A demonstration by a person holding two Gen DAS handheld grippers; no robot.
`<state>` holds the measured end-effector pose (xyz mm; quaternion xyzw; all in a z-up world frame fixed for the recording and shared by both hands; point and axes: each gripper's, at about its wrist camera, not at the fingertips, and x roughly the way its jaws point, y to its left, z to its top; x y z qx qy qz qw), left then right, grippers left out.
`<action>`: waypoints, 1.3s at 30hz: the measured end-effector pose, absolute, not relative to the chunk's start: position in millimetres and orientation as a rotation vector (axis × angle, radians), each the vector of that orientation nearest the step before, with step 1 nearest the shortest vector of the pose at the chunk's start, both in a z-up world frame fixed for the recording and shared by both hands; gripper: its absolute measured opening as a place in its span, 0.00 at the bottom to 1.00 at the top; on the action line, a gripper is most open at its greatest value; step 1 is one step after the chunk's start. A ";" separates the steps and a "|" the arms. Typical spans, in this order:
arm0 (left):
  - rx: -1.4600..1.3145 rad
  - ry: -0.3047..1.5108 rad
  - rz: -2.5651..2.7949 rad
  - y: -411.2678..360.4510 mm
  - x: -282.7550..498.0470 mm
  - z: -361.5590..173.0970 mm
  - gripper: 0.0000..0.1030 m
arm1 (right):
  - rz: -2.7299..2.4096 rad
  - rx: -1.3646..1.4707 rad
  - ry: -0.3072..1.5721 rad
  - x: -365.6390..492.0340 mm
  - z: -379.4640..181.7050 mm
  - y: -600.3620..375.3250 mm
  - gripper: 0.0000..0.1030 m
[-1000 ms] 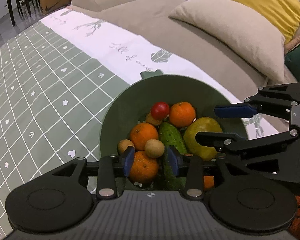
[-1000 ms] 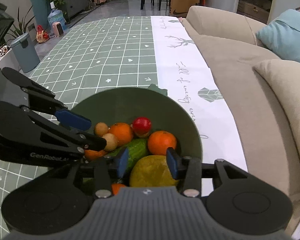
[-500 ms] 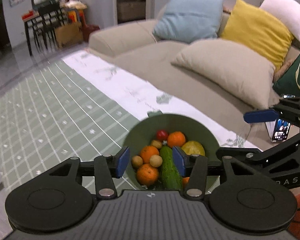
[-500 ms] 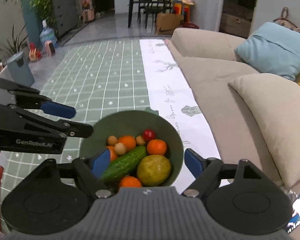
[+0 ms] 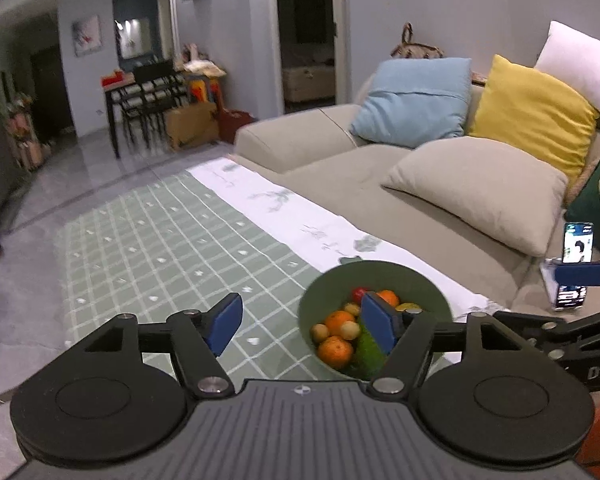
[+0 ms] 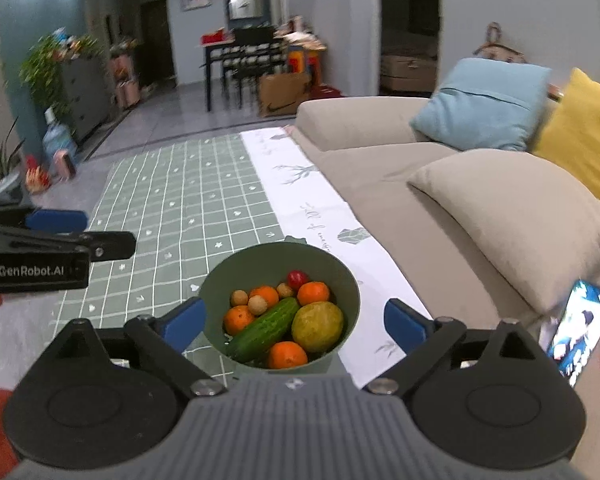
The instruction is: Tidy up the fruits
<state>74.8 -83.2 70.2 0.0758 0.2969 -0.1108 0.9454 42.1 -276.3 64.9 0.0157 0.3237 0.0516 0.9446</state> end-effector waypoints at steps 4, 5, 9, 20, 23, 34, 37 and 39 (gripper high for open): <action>0.188 0.561 -0.176 -81.0 56.9 67.2 0.82 | 0.063 0.058 0.618 18.8 61.5 -270.8 0.91; 0.195 0.558 -0.172 -80.7 54.1 66.1 0.82 | 0.056 0.052 0.609 14.5 59.9 -268.7 0.91; 0.198 0.552 -0.147 -77.1 42.1 58.4 0.83 | 0.020 0.014 0.565 -5.2 53.6 -260.3 0.92; 0.132 0.672 -0.142 -67.7 33.2 20.1 0.83 | 0.016 0.011 0.531 -23.2 24.4 -246.0 0.92; 0.146 0.686 -0.124 -68.1 30.6 9.9 0.83 | 0.022 0.006 0.531 -18.5 16.6 -243.6 0.93; 0.165 0.747 -0.071 -64.9 29.0 -16.8 0.83 | 0.050 0.005 0.613 -3.7 -23.1 -243.7 0.94; 0.172 0.757 -0.070 -65.8 28.2 -18.5 0.83 | 0.050 0.005 0.610 -3.3 -24.8 -244.4 0.94; 0.175 0.755 -0.073 -66.9 27.3 -17.7 0.83 | 0.045 0.011 0.604 -3.2 -23.6 -245.9 0.94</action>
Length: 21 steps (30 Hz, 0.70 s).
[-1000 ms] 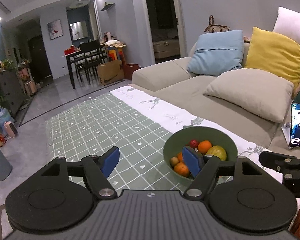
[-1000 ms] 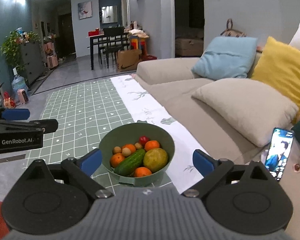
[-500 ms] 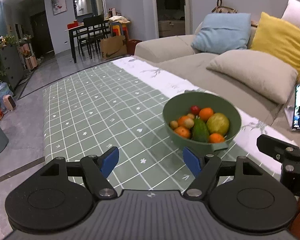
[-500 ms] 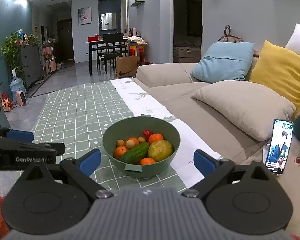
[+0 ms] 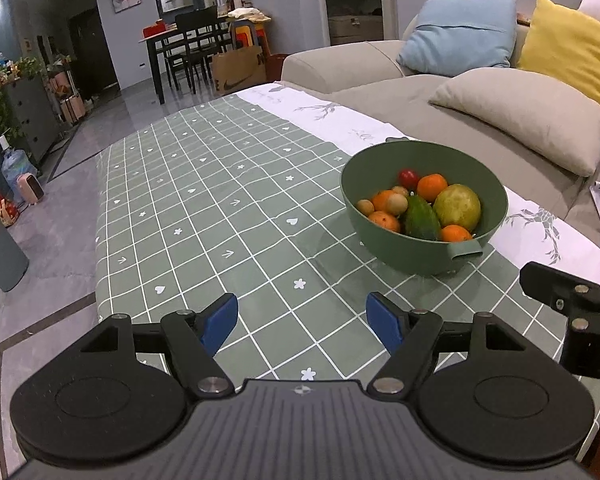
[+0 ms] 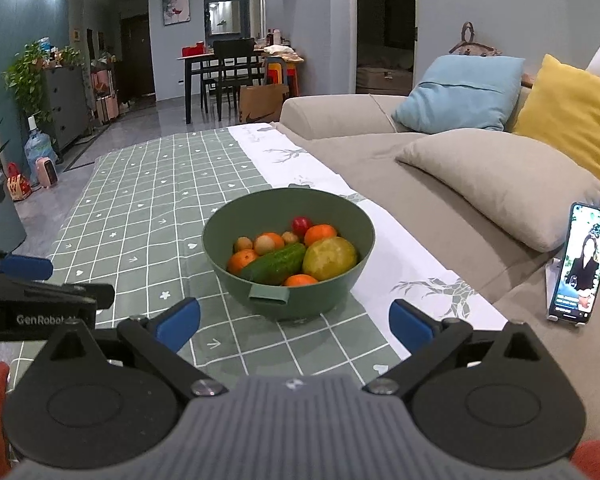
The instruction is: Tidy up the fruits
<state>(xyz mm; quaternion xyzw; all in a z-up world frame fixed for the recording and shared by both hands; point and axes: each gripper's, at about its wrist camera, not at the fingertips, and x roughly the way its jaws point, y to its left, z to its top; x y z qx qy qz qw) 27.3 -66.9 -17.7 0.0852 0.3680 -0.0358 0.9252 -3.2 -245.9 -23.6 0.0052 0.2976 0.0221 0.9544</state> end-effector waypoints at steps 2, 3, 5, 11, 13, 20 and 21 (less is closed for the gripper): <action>0.174 0.750 -0.078 -67.8 27.1 -16.3 0.83 | 0.039 0.015 0.598 -4.4 -22.6 -247.2 0.94; 0.173 0.748 -0.080 -68.3 27.2 -15.9 0.83 | 0.036 0.015 0.596 -6.0 -22.6 -246.8 0.94; 0.167 0.751 -0.086 -68.9 26.2 -14.8 0.83 | 0.033 0.015 0.592 -8.7 -22.2 -246.5 0.94; 0.164 0.756 -0.086 -68.4 23.6 -13.4 0.83 | 0.038 0.010 0.584 -11.7 -21.8 -244.5 0.94; 0.161 0.754 -0.084 -67.4 23.8 -12.8 0.83 | 0.041 0.005 0.582 -11.5 -21.2 -243.8 0.94; 0.160 0.753 -0.084 -68.0 23.5 -11.3 0.83 | 0.036 0.011 0.573 -13.3 -20.3 -245.4 0.94; 0.160 0.754 -0.084 -68.2 23.5 -11.1 0.83 | 0.036 0.012 0.573 -13.4 -20.3 -245.4 0.94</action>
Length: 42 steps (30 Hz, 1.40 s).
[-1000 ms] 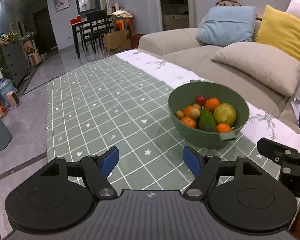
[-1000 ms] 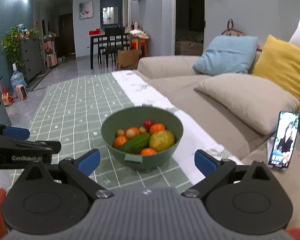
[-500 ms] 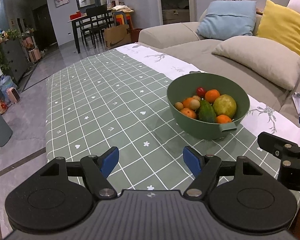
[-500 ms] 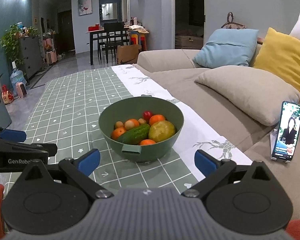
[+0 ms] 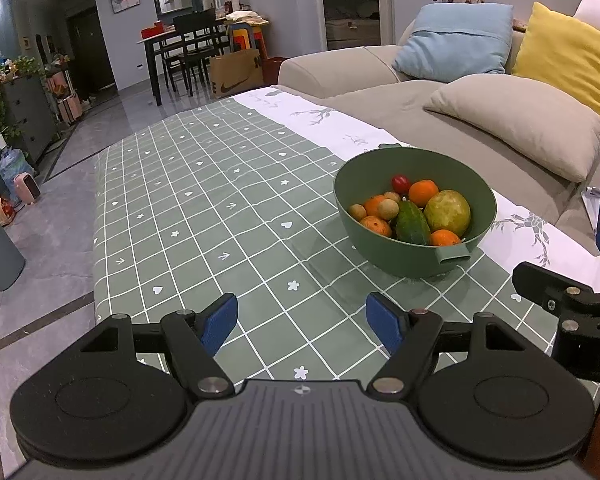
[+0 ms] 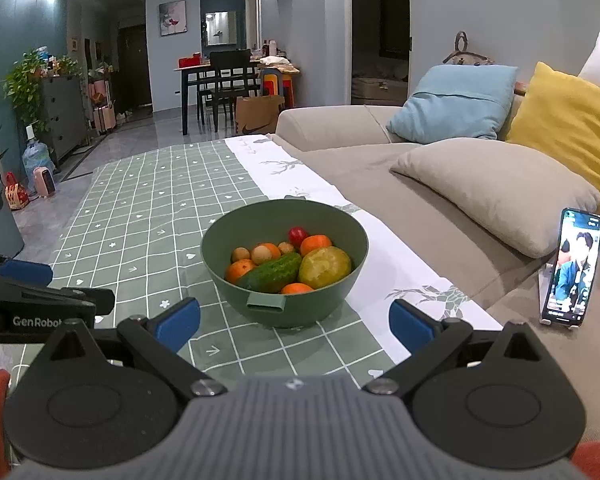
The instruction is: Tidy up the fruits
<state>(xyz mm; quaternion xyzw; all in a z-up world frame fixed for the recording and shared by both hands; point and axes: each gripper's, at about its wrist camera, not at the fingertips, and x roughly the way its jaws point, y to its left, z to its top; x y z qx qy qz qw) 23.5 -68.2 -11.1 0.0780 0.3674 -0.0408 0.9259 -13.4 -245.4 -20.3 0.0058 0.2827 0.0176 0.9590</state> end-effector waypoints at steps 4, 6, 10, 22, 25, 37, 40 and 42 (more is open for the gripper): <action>0.155 0.756 -0.084 -68.2 23.0 -10.3 0.83 | 0.040 0.006 0.574 -13.7 -20.8 -245.0 0.94; 0.155 0.756 -0.083 -68.0 23.1 -10.4 0.83 | 0.044 0.005 0.576 -14.2 -21.2 -244.2 0.94; 0.152 0.758 -0.081 -67.8 23.3 -11.0 0.83 | 0.046 0.003 0.575 -14.8 -21.4 -243.3 0.94; 0.148 0.760 -0.075 -66.3 22.4 -12.8 0.83 | 0.043 0.005 0.573 -15.2 -21.5 -243.0 0.94; 0.147 0.760 -0.075 -66.0 22.3 -13.2 0.83 | 0.043 0.005 0.574 -15.1 -21.5 -243.0 0.94; 0.146 0.760 -0.075 -65.9 22.1 -12.9 0.83 | 0.040 0.008 0.578 -15.2 -22.4 -245.0 0.94; 0.146 0.760 -0.074 -65.9 22.0 -12.8 0.83 | 0.040 0.009 0.578 -15.0 -22.6 -245.1 0.94; 0.145 0.760 -0.075 -65.9 22.0 -12.8 0.83 | 0.041 0.008 0.577 -15.0 -22.5 -245.0 0.94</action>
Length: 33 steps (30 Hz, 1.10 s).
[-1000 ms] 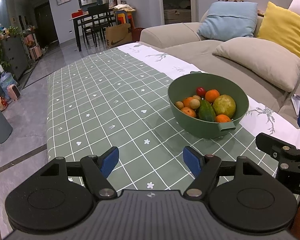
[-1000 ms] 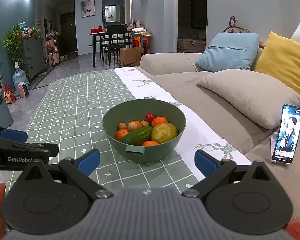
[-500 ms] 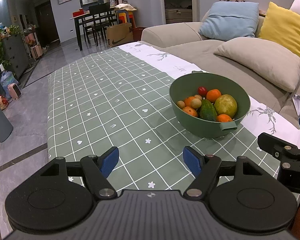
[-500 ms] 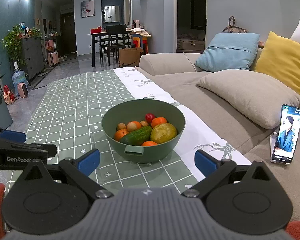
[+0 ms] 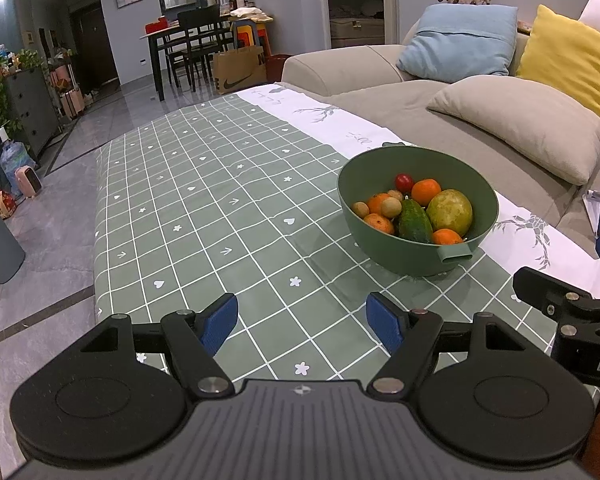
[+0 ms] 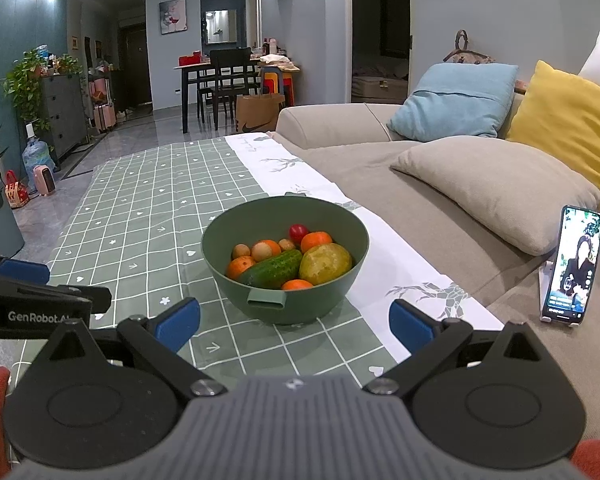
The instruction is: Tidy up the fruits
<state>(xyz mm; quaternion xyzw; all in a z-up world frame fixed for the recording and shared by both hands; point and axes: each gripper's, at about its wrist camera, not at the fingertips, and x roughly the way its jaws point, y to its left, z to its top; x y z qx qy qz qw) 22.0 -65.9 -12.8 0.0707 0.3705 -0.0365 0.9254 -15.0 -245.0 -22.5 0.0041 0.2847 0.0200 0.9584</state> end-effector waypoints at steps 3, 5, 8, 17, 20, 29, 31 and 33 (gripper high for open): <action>0.145 0.760 -0.075 -65.7 21.9 -12.8 0.83 | 0.041 0.009 0.578 -15.0 -22.4 -245.0 0.94; 0.145 0.761 -0.075 -65.6 21.9 -12.8 0.83 | 0.041 0.009 0.578 -15.0 -22.3 -245.0 0.94; 0.146 0.760 -0.076 -65.6 21.6 -12.6 0.83 | 0.040 0.010 0.578 -15.1 -22.5 -245.4 0.94; 0.144 0.763 -0.075 -65.7 21.6 -12.6 0.83 | 0.040 0.012 0.582 -15.5 -25.6 -245.6 0.94; 0.143 0.762 -0.075 -65.9 21.5 -12.5 0.83 | 0.040 0.011 0.583 -15.6 -26.0 -245.1 0.94; 0.142 0.762 -0.078 -66.2 21.1 -12.5 0.83 | 0.040 0.011 0.584 -15.8 -26.1 -244.8 0.94; 0.141 0.761 -0.080 -68.4 20.7 -11.9 0.83 | 0.040 0.012 0.584 -16.0 -26.3 -244.8 0.94; 0.139 0.760 -0.080 -70.0 20.4 -10.7 0.83 | 0.040 0.011 0.584 -15.9 -26.0 -244.7 0.94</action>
